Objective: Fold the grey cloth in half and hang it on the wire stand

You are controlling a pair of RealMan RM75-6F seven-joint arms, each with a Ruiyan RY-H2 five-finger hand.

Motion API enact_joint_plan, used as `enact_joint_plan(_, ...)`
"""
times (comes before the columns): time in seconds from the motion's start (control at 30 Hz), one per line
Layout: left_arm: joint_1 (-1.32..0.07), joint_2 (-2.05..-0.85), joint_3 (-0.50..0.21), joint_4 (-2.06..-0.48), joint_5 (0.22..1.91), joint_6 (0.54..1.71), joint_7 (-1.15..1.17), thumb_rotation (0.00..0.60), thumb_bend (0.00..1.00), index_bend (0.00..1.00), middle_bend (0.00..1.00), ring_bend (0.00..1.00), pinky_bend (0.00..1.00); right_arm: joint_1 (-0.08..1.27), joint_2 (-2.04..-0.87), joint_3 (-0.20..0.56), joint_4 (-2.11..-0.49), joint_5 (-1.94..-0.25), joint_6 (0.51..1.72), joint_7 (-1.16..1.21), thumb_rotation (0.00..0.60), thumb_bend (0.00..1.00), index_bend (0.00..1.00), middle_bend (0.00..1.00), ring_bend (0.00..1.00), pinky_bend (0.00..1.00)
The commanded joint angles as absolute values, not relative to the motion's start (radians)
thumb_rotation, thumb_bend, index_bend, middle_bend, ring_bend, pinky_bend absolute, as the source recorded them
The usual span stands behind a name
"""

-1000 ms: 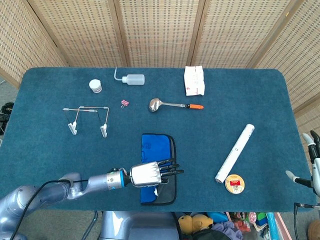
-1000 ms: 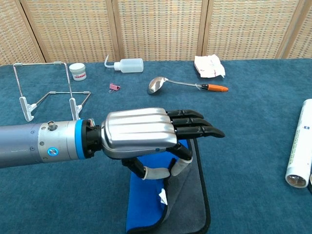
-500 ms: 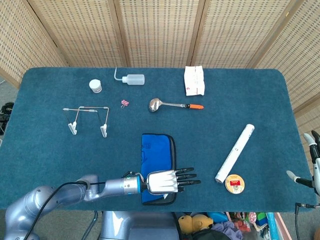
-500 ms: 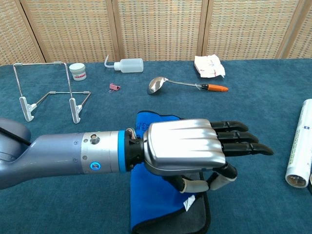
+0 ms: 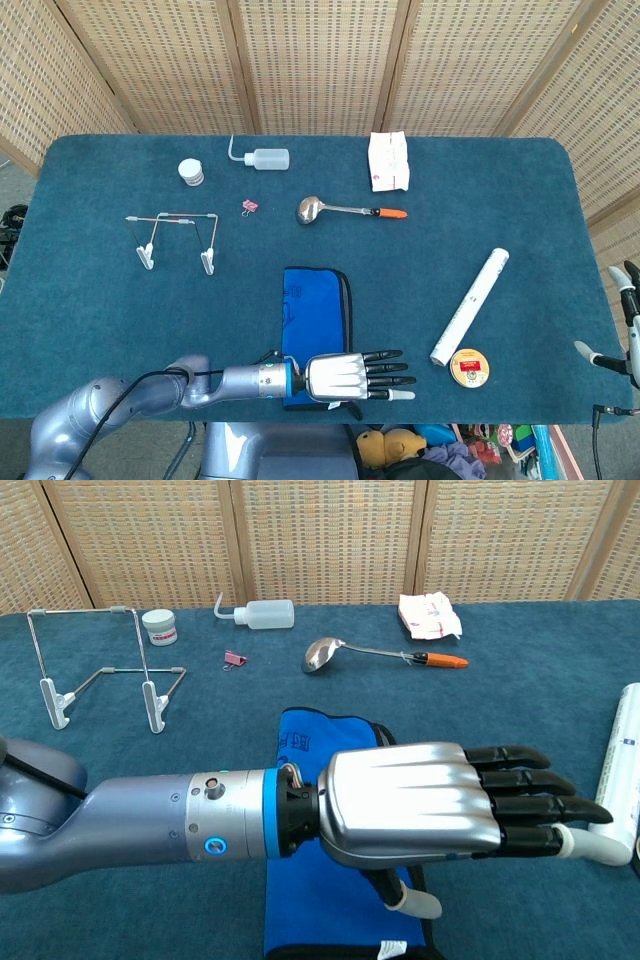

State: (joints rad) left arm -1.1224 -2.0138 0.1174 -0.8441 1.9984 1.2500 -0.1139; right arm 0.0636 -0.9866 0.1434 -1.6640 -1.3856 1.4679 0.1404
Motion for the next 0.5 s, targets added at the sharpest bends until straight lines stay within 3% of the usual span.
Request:
enact_joint_plan(0.03, -1.120, -2.009, 0.100, -0.838, 1.986, 1.266, -0.114, 0.600, 0.24, 0.00, 0.00, 0.00, 0.00, 0.063, -0.986, 0.142, -1.666, -1.386, 1.468, 0.139, 0.600, 0.00, 0.00, 0.00, 0.00, 0.00)
enact_joint_plan(0.3, -1.097, -1.908, 0.001, -0.959, 1.821, 1.140, -0.040, 0.600, 0.24, 0.00, 0.00, 0.00, 0.00, 0.063, -0.987, 0.140, -1.668, -1.390, 1.469, 0.136, 0.600, 0.00, 0.00, 0.00, 0.00, 0.00)
enact_joint_plan(0.5, -1.067, -1.795, -0.137, -1.119, 1.552, 0.934, 0.138, 0.600, 0.24, 0.23, 0.00, 0.00, 0.00, 0.065, -0.988, 0.139, -1.673, -1.394, 1.469, 0.129, 0.600, 0.00, 0.00, 0.00, 0.00, 0.00)
